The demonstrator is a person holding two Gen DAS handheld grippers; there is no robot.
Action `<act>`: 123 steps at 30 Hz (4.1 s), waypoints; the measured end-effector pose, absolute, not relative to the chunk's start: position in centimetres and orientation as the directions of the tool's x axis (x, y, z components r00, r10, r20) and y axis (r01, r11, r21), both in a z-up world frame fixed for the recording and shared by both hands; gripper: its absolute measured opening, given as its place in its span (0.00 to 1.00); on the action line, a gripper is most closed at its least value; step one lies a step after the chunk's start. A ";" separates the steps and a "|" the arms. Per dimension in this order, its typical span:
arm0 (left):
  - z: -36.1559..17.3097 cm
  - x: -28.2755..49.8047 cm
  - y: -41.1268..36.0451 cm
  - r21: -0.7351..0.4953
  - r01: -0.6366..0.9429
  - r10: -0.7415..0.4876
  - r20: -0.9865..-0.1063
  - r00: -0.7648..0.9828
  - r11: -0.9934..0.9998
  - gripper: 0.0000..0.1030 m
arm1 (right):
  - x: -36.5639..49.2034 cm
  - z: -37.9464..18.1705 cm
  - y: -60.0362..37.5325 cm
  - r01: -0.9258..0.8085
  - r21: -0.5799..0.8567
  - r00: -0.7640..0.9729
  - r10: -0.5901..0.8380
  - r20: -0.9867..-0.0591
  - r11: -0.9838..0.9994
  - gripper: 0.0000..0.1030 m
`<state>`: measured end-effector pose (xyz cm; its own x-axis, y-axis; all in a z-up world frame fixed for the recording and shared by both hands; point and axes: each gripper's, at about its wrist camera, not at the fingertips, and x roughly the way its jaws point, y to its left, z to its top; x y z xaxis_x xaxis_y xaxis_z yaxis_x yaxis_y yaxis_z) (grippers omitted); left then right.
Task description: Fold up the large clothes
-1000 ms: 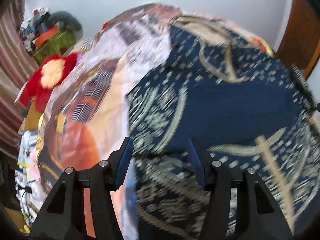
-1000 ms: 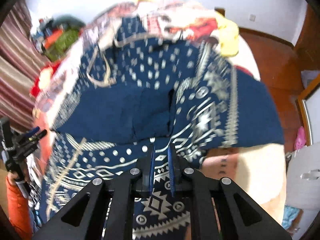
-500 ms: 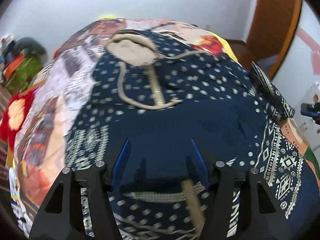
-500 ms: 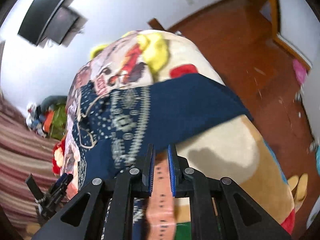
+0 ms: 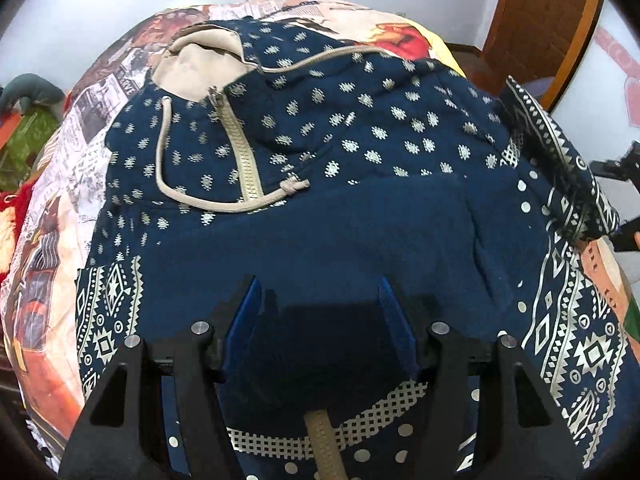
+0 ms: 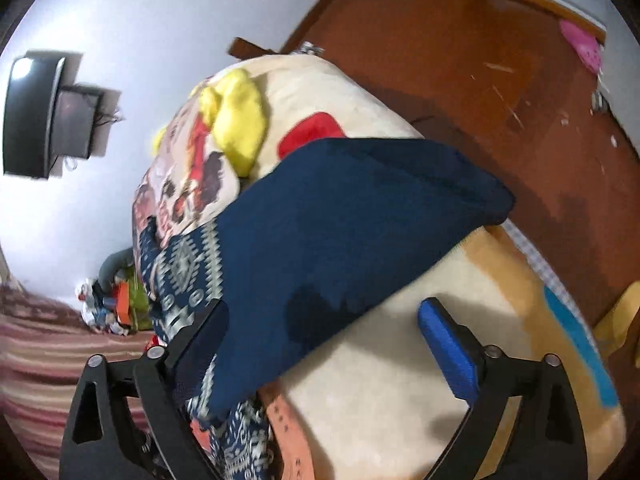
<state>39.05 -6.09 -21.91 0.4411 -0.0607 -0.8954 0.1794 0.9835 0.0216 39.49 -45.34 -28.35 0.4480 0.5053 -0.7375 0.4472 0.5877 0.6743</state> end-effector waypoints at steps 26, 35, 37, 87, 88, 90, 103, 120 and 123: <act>-17.4 37.1 -0.4 -0.054 0.053 -0.074 -0.825 0.561 0.997 0.59 | 42.6 -17.7 -39.0 0.124 0.630 0.685 0.394 -0.613 0.766 0.09; -15.0 33.2 5.8 -0.086 -0.032 -0.048 -0.778 0.626 0.996 0.59 | 42.6 -10.3 -25.0 -0.201 0.617 0.637 0.580 -0.508 0.761 0.09; -14.8 32.3 7.4 -0.090 -0.052 -0.037 -0.774 0.632 0.995 0.59 | 42.4 -10.8 -21.1 -0.244 0.599 0.591 0.607 -0.531 0.763 0.09; -19.7 42.9 -17.4 -0.038 0.344 -0.199 -0.873 0.445 0.938 0.12 | 37.4 -19.9 -30.2 -0.192 0.230 0.380 0.288 -0.879 0.954 0.10; -19.5 42.9 -17.2 -0.025 0.338 -0.188 -0.869 0.458 0.941 0.05 | 37.5 -20.2 -29.9 -0.199 0.231 0.375 0.292 -0.880 0.952 0.10; -18.3 42.6 -16.1 -0.025 0.319 -0.192 -0.842 0.504 0.947 0.04 | 37.6 -20.5 -29.2 -0.220 0.232 0.369 0.301 -0.879 0.948 0.10; -10.1 38.8 -0.3 -0.007 0.105 -0.079 -0.703 0.707 0.994 0.03 | 40.2 -19.8 -24.1 -0.292 0.228 0.380 0.331 -0.864 0.929 0.10; -24.0 34.3 15.3 -0.134 -0.148 -0.051 -0.885 0.462 0.980 0.07 | 40.7 -24.1 -18.6 -0.390 0.056 0.311 0.188 -0.932 0.919 0.10; -25.0 33.3 15.7 -0.143 -0.152 -0.059 -0.889 0.455 0.978 0.17 | 40.5 -24.2 -18.5 -0.391 0.050 0.320 0.187 -0.929 0.919 0.11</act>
